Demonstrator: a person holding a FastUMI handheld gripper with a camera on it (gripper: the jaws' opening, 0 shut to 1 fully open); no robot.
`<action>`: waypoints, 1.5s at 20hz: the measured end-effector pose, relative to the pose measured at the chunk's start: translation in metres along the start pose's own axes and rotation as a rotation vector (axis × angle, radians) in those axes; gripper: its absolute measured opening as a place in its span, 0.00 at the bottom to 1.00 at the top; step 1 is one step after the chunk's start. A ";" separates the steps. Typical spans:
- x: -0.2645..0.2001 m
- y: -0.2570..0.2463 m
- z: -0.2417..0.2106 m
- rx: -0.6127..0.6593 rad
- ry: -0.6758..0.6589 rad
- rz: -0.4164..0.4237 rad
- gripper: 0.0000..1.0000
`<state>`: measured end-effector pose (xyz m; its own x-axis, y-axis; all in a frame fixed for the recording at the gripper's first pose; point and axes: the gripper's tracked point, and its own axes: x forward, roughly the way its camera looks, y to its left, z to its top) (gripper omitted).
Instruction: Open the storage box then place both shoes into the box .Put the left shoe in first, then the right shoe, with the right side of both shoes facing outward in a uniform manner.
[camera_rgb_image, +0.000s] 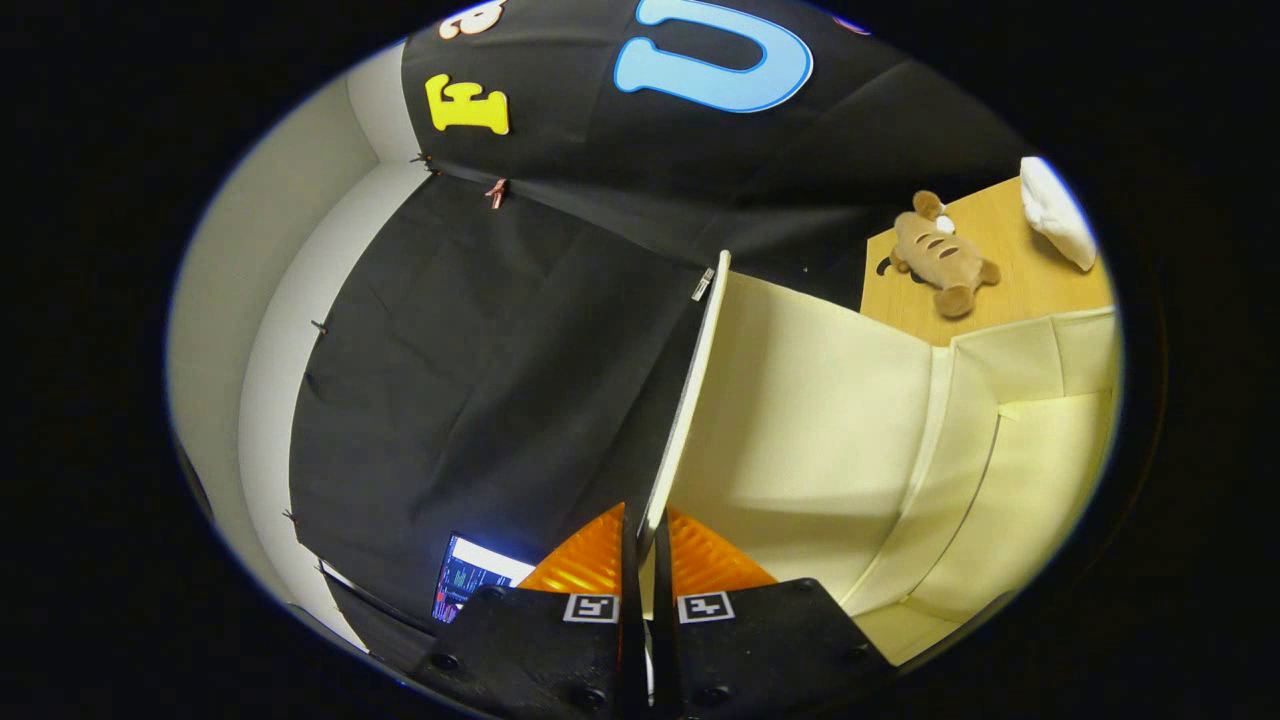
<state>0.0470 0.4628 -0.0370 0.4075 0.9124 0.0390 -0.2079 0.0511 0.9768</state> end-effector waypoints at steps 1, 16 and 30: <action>0.003 0.000 -0.001 -0.005 0.002 -0.001 0.07; 0.003 -0.013 -0.011 -0.123 0.020 -0.076 0.96; -0.108 -0.002 0.037 -0.539 -0.162 -0.268 0.97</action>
<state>0.0369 0.3494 -0.0357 0.6288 0.7682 -0.1203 -0.4821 0.5065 0.7149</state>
